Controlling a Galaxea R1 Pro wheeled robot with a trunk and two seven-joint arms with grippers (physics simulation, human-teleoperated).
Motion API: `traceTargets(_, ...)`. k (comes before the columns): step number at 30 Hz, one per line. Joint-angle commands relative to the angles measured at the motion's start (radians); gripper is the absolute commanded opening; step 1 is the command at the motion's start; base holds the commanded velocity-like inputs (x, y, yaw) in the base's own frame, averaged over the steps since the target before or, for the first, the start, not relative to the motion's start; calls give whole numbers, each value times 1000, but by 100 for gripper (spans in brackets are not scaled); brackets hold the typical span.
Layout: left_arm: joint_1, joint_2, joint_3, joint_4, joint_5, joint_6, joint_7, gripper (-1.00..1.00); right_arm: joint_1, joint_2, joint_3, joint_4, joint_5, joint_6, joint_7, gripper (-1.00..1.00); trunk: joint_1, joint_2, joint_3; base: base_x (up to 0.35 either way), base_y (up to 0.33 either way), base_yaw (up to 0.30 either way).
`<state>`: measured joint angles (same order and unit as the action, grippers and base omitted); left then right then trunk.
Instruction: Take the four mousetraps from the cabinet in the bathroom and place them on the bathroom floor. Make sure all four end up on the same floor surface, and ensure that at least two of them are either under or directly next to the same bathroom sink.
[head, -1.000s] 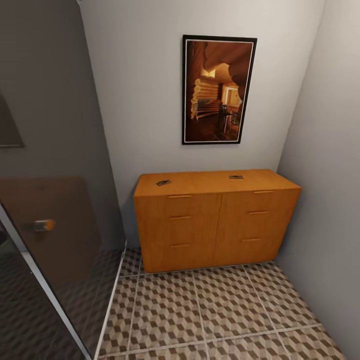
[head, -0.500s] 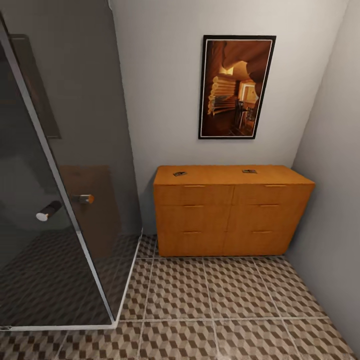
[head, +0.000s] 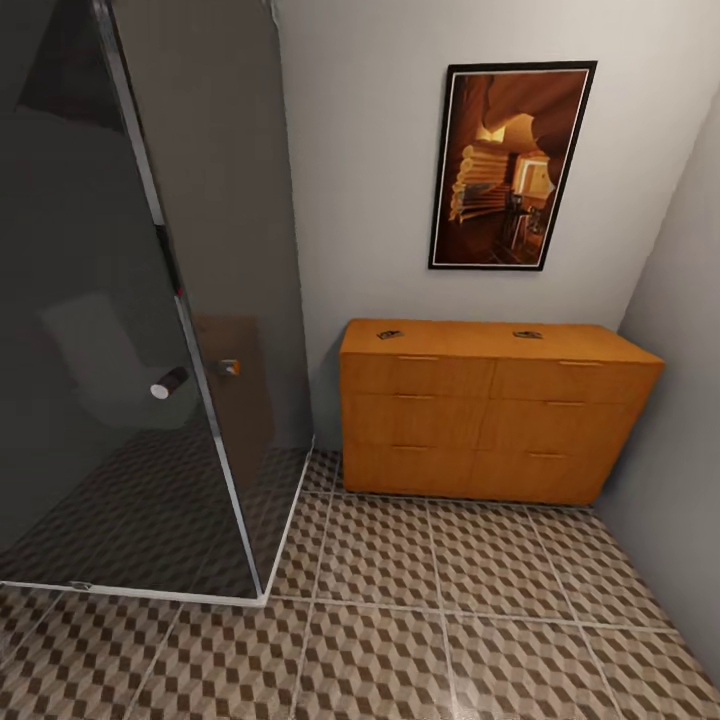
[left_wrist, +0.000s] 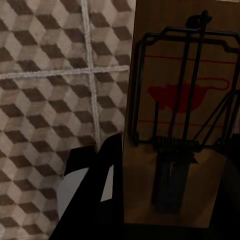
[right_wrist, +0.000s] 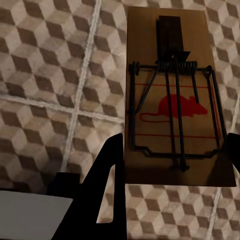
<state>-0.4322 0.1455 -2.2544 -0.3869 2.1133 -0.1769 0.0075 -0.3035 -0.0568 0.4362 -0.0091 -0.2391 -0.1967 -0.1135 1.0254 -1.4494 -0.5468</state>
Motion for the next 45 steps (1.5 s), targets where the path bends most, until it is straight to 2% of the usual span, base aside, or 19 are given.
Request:
traceTargets(1,-2,0,-8,-4,7,-7,5,-100,0,0,9,0,-11,-3,0,-100,0,-1,-2,-194,0,182)
traceTargets(15,-2,0,-8,-4,7,-7,5,-100,0,0,9,0,-11,-3,3,-100,0,-1,-20,-159,0,182)
traceTargets(25,-2,0,-8,-2,7,-7,5,-100,0,-1,9,0,-10,-3,6,-100,0,-1,-24,-23,0,83)
traceTargets(45,-2,0,-8,-3,7,-7,5,-100,0,-1,9,0,-8,-3,6,-100,0,-1,-31,0,0,259)
